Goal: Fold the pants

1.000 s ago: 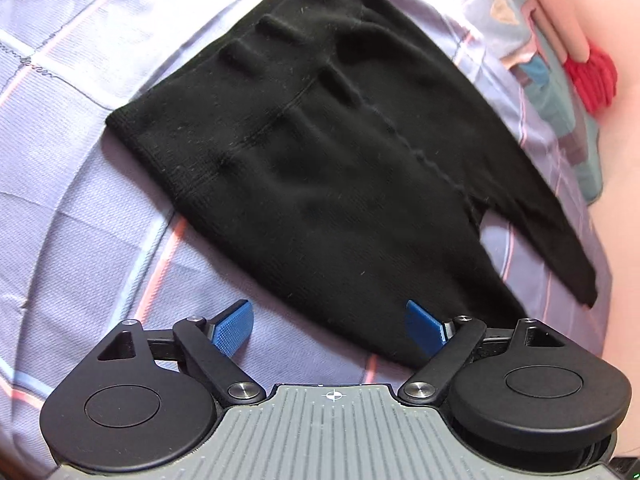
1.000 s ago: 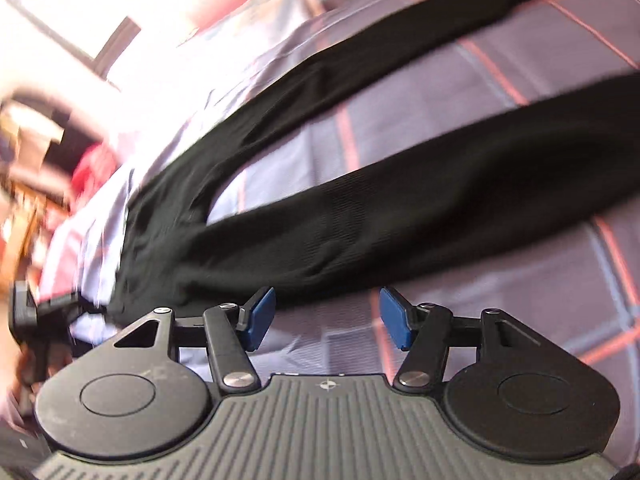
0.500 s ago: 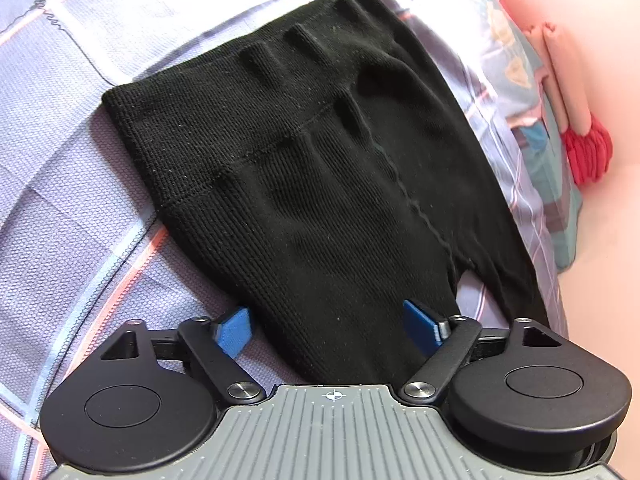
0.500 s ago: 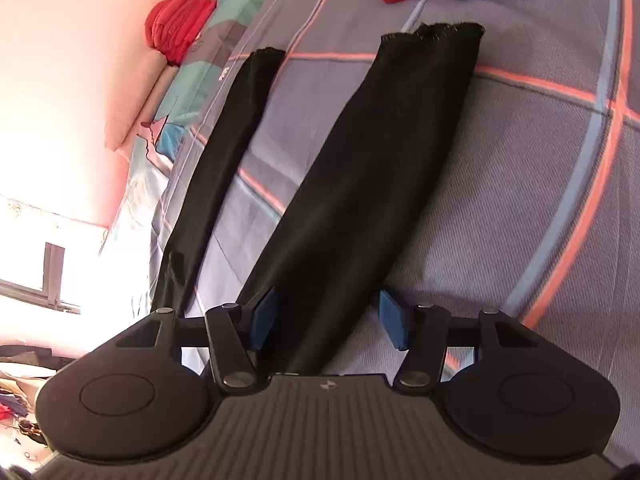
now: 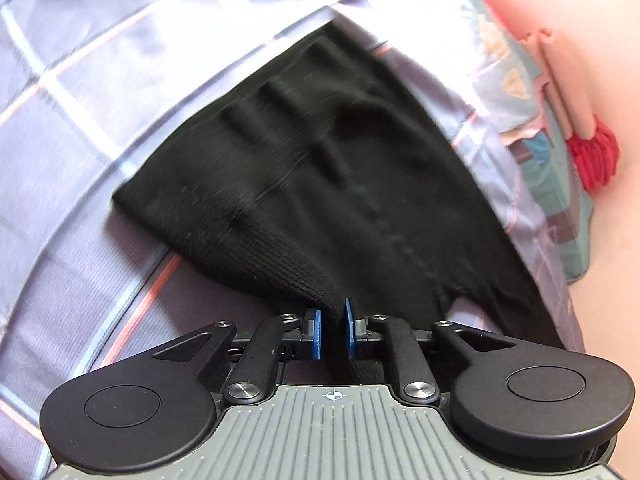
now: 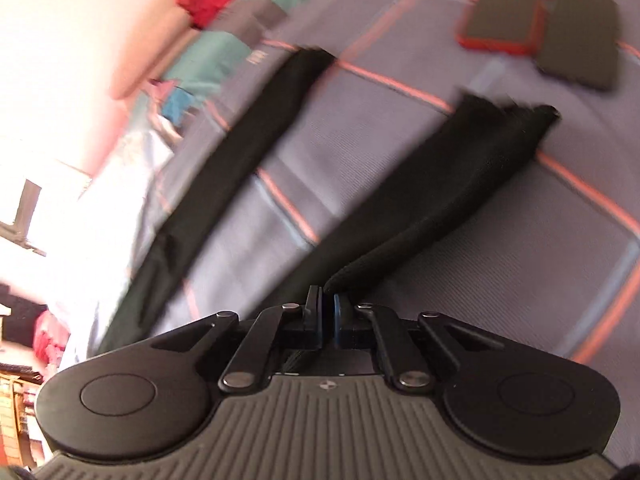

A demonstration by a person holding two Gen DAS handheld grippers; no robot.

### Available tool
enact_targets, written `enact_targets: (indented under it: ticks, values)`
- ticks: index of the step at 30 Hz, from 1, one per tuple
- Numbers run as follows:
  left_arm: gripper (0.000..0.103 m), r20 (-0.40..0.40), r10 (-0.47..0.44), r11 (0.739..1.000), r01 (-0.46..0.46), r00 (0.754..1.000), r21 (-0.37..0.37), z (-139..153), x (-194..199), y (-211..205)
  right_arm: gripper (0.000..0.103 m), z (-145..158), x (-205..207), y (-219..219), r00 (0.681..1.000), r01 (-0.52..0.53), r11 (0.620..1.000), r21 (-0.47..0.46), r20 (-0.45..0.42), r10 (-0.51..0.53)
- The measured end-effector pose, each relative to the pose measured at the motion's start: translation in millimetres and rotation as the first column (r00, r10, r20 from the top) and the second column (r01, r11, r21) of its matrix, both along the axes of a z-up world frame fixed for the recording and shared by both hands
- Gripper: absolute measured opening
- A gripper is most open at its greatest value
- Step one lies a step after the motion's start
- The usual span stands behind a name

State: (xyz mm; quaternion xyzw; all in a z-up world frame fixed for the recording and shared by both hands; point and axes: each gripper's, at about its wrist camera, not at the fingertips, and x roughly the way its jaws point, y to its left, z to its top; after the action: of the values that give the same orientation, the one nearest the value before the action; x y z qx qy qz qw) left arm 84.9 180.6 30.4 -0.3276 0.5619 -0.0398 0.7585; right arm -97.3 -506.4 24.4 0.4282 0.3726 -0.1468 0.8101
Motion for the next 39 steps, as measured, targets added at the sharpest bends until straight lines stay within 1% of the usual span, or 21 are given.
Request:
enact_targets:
  ticks: [5, 9, 12, 14, 16, 17, 19, 20, 21, 22, 23, 24, 25, 26, 27, 29, 31, 35, 37, 38, 39]
  values:
    - [0.082, 0.08, -0.046, 0.999, 0.045, 0.996, 0.02, 27.7, 42.8, -17.8, 0.007, 23.8, 56.7, -12.0, 0.996, -0.068, 0.997, -0.043, 0.059, 0.07]
    - [0.081, 0.104, -0.076, 0.996, 0.07, 0.992, 0.058, 29.4, 90.3, -34.5, 0.007, 24.3, 117.5, -28.0, 0.991, -0.105, 0.993, -0.059, 0.075, 0.109]
    - [0.081, 0.096, -0.084, 0.994, 0.077, 0.992, 0.078, 19.0, 130.7, -46.5, 0.007, 13.9, 168.0, -37.6, 0.99, -0.12, 0.991, -0.067, 0.062, 0.124]
    - [0.082, 0.073, -0.104, 0.991, 0.097, 0.992, 0.09, 7.8, 158.0, -55.5, 0.007, 2.2, 200.3, -43.9, 0.992, -0.114, 0.992, -0.047, 0.044, 0.116]
    - [0.082, 0.045, -0.123, 0.984, 0.116, 0.991, 0.133, -2.4, 180.8, -65.1, 0.007, -10.4, 231.5, -46.1, 0.99, -0.135, 0.989, -0.058, 0.025, 0.137]
    - [0.081, 0.03, -0.141, 0.981, 0.136, 0.99, 0.138, -7.5, 190.5, -69.2, 0.007, -16.6, 244.4, -47.7, 0.991, -0.131, 0.99, -0.05, 0.01, 0.132]
    - [0.086, 0.0, -0.153, 0.98, 0.152, 0.988, 0.13, -14.4, 203.5, -71.6, 0.008, -26.9, 263.8, -50.1, 0.988, -0.152, 0.988, -0.039, 0.006, 0.152]
    - [0.096, -0.005, -0.15, 0.983, 0.149, 0.989, 0.11, -14.0, 206.5, -70.3, 0.011, -30.0, 270.6, -51.1, 0.984, -0.176, 0.984, -0.033, 0.01, 0.176]
    - [0.1, 0.01, -0.141, 0.987, 0.14, 0.99, 0.084, -11.6, 207.8, -66.4, 0.013, -30.5, 272.7, -53.0, 0.983, -0.183, 0.983, -0.032, 0.023, 0.184]
    - [0.103, 0.036, -0.128, 0.99, 0.125, 0.991, 0.06, -6.2, 207.8, -61.0, 0.022, -27.7, 269.7, -57.0, 0.985, -0.165, 0.986, -0.037, 0.052, 0.167]
    - [0.103, 0.063, -0.105, 0.994, 0.103, 0.992, 0.035, 0.1, 207.7, -54.4, 0.038, -23.2, 262.9, -64.0, 0.986, -0.132, 0.991, -0.031, 0.099, 0.134]
    - [0.103, 0.092, -0.077, 0.997, 0.077, 0.993, 0.008, 6.3, 205.9, -45.7, 0.046, -17.5, 252.6, -73.5, 0.985, -0.079, 0.997, -0.015, 0.151, 0.08]
    - [0.103, 0.116, -0.047, 0.999, 0.047, 0.992, -0.005, 12.6, 204.6, -37.7, 0.057, -10.5, 238.1, -83.1, 0.98, -0.007, 1.0, -0.007, 0.199, 0.008]
    - [0.103, 0.133, -0.023, 1.0, 0.022, 0.991, 0.009, 18.5, 203.2, -31.6, 0.061, -2.1, 222.9, -90.5, 0.971, 0.061, 0.998, -0.03, 0.233, -0.052]
    - [0.103, 0.141, -0.018, 0.999, 0.011, 0.99, 0.047, 23.1, 201.1, -28.3, 0.063, 6.2, 210.0, -95.6, 0.965, 0.116, 0.99, -0.085, 0.244, -0.092]
    - [0.103, 0.145, -0.046, 0.988, 0.024, 0.988, 0.154, 30.3, 196.2, -28.9, 0.072, 19.5, 191.3, -98.3, 0.973, 0.17, 0.956, -0.24, 0.194, -0.124]
    - [0.103, 0.139, -0.08, 0.972, 0.046, 0.987, 0.23, 31.4, 187.1, -33.9, 0.076, 19.9, 181.7, -94.9, 0.988, 0.134, 0.933, -0.333, 0.121, -0.099]
    - [0.103, 0.126, -0.134, 0.949, 0.091, 0.983, 0.303, 26.3, 160.9, -50.7, 0.076, -0.8, 181.6, -75.8, 0.999, 0.021, 0.897, -0.441, -0.015, -0.031]
    - [0.103, 0.109, -0.156, 0.939, 0.113, 0.982, 0.325, 21.8, 150.0, -61.9, 0.075, -10.2, 190.0, -65.9, 0.999, -0.016, 0.872, -0.489, -0.046, -0.008]
    - [0.103, 0.097, -0.163, 0.936, 0.122, 0.982, 0.331, 18.9, 145.0, -66.8, 0.066, -14.6, 196.5, -61.6, 0.997, -0.032, 0.865, -0.501, -0.071, -0.004]
    - [0.103, 0.086, -0.173, 0.932, 0.135, 0.981, 0.335, 16.2, 140.2, -71.8, 0.057, -15.0, 203.1, -55.0, 0.993, -0.042, 0.842, -0.538, -0.114, -0.023]
